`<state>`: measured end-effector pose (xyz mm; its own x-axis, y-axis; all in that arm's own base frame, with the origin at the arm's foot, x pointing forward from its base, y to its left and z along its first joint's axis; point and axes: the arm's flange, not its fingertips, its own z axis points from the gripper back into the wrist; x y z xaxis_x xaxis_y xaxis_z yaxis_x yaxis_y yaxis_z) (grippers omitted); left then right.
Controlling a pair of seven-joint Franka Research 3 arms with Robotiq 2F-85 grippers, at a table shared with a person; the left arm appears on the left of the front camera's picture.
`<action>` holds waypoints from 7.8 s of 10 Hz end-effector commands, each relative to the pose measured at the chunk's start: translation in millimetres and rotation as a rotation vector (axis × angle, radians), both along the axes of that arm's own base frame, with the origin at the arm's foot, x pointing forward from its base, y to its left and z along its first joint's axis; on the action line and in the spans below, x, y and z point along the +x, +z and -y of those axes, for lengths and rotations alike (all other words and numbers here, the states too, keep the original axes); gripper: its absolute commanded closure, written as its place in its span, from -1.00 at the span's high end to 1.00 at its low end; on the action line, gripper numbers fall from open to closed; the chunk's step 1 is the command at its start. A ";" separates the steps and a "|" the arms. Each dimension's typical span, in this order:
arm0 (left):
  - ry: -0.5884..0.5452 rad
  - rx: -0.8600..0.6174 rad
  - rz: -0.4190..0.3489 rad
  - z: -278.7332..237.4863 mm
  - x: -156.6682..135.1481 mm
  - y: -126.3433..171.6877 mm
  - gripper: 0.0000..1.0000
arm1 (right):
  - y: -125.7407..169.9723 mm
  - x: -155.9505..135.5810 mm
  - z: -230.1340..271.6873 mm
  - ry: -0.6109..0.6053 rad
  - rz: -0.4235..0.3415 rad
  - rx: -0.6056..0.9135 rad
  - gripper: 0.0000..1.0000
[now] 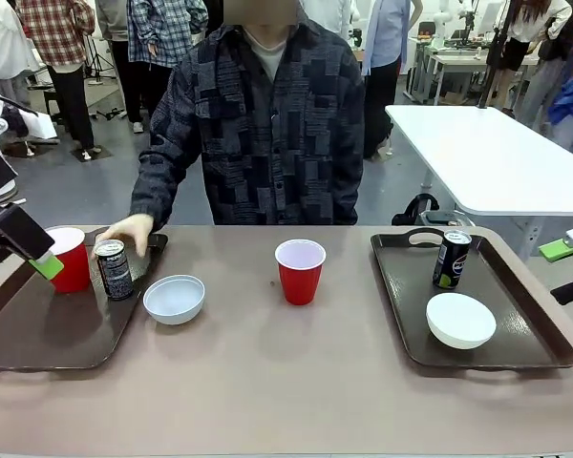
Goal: Prepare tableware on both trays.
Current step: Pick up a Picnic Bowl from the table and place it on a Handle tray.
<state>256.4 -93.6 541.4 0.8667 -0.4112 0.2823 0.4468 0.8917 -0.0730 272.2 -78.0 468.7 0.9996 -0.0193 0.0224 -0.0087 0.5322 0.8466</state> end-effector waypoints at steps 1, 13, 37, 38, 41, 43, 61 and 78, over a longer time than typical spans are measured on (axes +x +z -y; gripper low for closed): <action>0.037 -0.027 -0.012 3.4 11.5 -3.4 1.00 | 2.3 -0.7 -1.4 -0.004 0.000 0.013 0.74; 0.377 0.116 -0.051 108.4 191.2 -134.3 1.00 | 2.3 -0.7 -1.4 -0.004 0.000 0.013 0.74; 0.263 0.096 -0.232 89.1 164.5 -121.2 -1.00 | 2.3 -0.7 -1.4 -0.004 0.000 0.013 0.74; 0.239 0.089 -0.219 84.9 151.4 -99.8 -1.00 | 2.3 -0.7 -1.4 -0.004 0.000 0.013 0.74; 0.216 0.094 -0.174 55.9 114.7 -65.6 -1.00 | 2.3 -0.7 -1.4 -0.004 0.000 0.013 0.74; 0.276 0.131 -0.159 13.4 112.5 -65.2 -1.00 | 2.3 -0.7 -1.4 -0.004 0.000 0.013 0.74; 0.406 0.089 -0.278 -71.4 151.0 -152.3 1.00 | 2.3 -0.7 -1.4 -0.004 0.000 0.013 0.74; 0.226 -0.306 -0.375 -55.9 124.9 -66.5 1.00 | 2.3 -0.7 -1.4 -0.004 0.000 0.013 0.74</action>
<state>371.9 -47.9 474.5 0.9896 -0.1261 0.0693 0.1400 0.9549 -0.2618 272.3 -77.5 469.0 0.9996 -0.0192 0.0225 -0.0087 0.5352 0.8447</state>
